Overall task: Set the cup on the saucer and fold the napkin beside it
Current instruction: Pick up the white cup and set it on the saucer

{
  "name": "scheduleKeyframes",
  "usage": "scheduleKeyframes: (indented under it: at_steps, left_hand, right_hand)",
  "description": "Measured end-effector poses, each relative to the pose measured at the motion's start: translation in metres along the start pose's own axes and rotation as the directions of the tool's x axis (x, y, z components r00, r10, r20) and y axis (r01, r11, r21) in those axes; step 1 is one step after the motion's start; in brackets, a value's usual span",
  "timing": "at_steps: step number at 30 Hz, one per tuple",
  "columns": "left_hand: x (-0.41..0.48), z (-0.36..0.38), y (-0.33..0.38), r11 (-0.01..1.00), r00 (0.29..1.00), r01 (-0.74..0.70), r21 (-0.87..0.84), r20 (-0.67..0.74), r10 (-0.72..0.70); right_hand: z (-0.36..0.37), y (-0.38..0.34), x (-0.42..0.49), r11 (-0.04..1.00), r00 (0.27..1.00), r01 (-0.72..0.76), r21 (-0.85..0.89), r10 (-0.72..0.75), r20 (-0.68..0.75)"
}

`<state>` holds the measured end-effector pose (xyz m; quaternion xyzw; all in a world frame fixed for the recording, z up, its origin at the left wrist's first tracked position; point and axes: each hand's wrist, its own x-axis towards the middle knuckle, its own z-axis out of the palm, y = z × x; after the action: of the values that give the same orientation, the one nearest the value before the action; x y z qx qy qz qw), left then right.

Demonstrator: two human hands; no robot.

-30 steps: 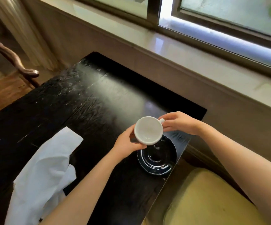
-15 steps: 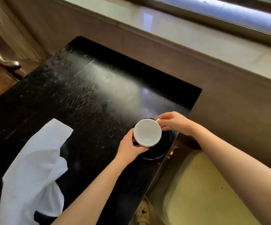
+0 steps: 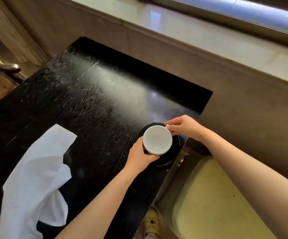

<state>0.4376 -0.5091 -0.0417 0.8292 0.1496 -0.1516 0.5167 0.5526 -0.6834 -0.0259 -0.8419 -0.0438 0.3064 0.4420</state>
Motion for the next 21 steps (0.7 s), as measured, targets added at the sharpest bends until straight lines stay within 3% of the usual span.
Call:
scheduleKeyframes:
  at_steps: [12, 17, 21]
  left_hand:
    - [0.005, -0.002, -0.002, 0.998, 1.000, 0.010, 0.064, 0.010, -0.010]
    - [0.001, -0.014, 0.006, 0.992, 0.989, 0.073, 0.104, 0.123, -0.085]
    - [-0.004, -0.041, 0.025, 0.954, 0.956, 0.143, 0.264, 0.212, -0.202]
  right_hand:
    - [0.000, -0.006, -0.004, 0.999, 1.000, -0.008, -0.036, 0.007, -0.026]
    - [-0.002, -0.013, -0.003, 0.991, 0.998, -0.061, -0.118, 0.059, -0.020]
    - [-0.010, -0.031, -0.007, 0.959, 0.994, -0.103, -0.262, 0.108, 0.004]
